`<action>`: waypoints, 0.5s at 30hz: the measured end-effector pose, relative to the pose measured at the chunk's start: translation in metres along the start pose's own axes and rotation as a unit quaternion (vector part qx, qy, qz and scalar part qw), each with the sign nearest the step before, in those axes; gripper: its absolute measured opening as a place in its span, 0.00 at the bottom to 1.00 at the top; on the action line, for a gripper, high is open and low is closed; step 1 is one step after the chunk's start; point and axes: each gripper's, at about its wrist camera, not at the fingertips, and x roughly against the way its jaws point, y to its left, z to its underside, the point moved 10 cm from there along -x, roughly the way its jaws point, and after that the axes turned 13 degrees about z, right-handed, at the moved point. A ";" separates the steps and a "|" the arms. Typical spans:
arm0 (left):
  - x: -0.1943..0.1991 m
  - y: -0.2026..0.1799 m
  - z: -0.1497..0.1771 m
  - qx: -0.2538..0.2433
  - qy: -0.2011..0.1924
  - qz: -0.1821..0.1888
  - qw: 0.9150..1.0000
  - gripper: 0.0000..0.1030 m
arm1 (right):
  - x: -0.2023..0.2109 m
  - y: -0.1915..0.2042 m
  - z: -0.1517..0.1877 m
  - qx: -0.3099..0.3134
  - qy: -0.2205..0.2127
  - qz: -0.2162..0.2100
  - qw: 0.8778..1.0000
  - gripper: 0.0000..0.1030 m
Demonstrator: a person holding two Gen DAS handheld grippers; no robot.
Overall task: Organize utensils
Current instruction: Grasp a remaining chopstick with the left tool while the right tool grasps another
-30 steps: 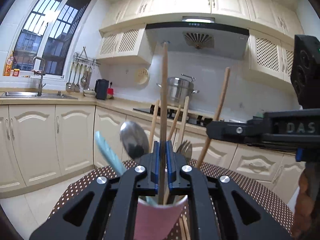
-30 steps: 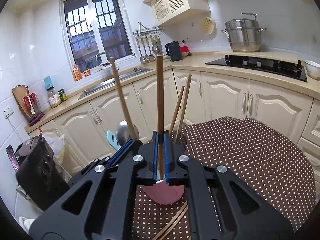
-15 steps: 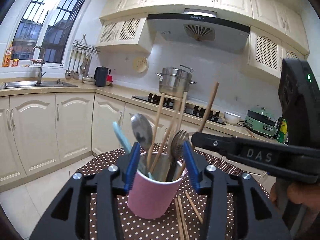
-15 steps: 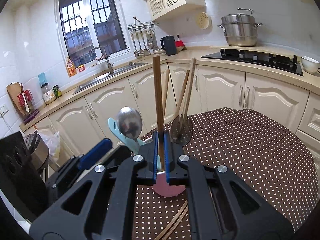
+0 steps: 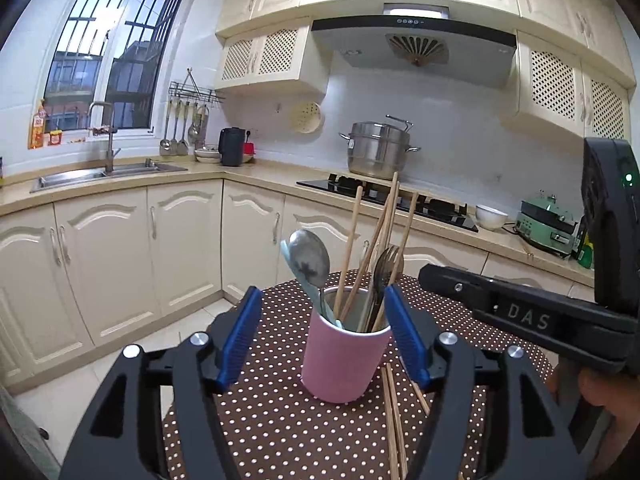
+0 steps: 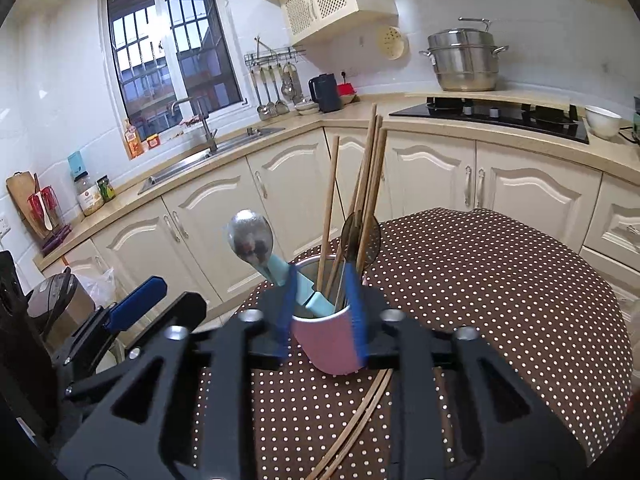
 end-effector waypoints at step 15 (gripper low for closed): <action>0.004 -0.034 0.026 -0.025 0.095 0.020 0.995 0.68 | 0.038 -0.041 0.035 -0.018 0.022 0.022 0.999 0.44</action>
